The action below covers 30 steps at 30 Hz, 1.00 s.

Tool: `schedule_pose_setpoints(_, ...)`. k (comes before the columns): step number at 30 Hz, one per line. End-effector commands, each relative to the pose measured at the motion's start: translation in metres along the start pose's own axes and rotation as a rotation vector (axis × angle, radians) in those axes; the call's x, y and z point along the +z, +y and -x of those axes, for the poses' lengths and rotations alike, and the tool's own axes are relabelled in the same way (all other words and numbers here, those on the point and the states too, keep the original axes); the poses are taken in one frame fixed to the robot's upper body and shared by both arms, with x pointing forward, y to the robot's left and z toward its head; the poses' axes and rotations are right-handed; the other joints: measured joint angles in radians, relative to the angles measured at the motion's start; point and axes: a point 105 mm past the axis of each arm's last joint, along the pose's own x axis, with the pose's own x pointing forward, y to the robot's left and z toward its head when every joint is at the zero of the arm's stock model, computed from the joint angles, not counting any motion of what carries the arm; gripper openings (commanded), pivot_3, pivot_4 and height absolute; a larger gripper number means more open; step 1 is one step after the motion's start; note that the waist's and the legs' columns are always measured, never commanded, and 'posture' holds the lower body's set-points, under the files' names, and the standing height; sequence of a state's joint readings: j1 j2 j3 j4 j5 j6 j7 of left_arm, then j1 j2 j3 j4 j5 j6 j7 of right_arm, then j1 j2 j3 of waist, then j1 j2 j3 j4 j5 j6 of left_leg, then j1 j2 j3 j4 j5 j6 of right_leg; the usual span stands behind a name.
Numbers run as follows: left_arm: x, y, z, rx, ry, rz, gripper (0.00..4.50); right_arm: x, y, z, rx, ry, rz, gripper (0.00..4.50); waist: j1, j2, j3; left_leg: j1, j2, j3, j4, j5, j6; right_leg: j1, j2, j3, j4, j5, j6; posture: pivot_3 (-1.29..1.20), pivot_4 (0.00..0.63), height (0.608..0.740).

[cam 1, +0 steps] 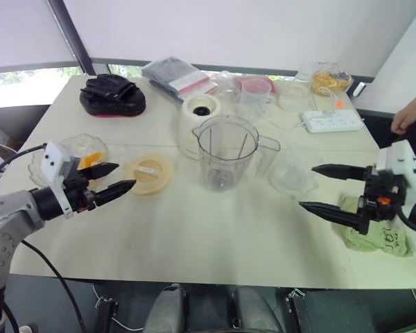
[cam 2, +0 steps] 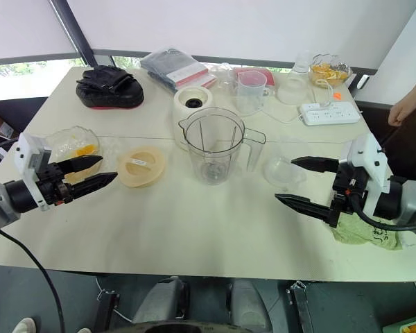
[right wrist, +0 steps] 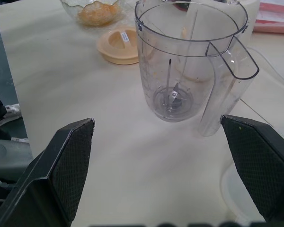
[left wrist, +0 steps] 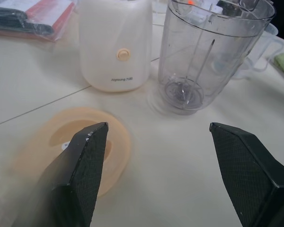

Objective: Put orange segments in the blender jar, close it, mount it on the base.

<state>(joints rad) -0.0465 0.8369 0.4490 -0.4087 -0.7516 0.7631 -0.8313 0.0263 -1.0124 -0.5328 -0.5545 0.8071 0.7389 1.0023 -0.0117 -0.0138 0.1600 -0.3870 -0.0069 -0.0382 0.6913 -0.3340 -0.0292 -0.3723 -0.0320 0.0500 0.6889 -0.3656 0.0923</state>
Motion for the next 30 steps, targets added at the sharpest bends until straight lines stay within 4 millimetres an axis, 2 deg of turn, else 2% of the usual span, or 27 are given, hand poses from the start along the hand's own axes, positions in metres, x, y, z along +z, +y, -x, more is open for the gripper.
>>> schedule_pose_setpoints(1, 0.011, -0.004, 0.003, -0.007, -0.016, -0.054, 3.56, 0.006, -0.002, 0.001, -0.011, -0.001, 0.031, 4.5, 0.0, 0.0, 0.0, 0.0, 0.0, 0.0, 0.0, 0.0, 0.0, 0.0, 0.0, 0.0, 0.0, 0.0, 0.0, 0.0, 0.15, 0.74)
schedule_pose_setpoints(6, 0.016, -0.003, -0.001, -0.004, -0.034, -0.028, 3.56, 0.006, -0.003, 0.0, -0.017, -0.004, 0.03, 4.5, 0.0, 0.0, 0.0, 0.0, 0.0, 0.0, 0.0, 0.0, 0.0, 0.0, 0.0, 0.0, -0.001, 0.0, 0.0, 0.0, 0.15, 0.74)
schedule_pose_setpoints(30, 0.01, -0.005, -0.01, -0.008, 0.003, -0.033, 3.56, 0.005, -0.008, -0.004, -0.025, -0.004, 0.04, 4.5, 0.0, 0.0, 0.0, 0.0, 0.0, 0.0, -0.003, 0.0, 0.0, -0.001, 0.0, 0.0, -0.002, 0.0, 0.0, 0.0, 0.15, 0.74)
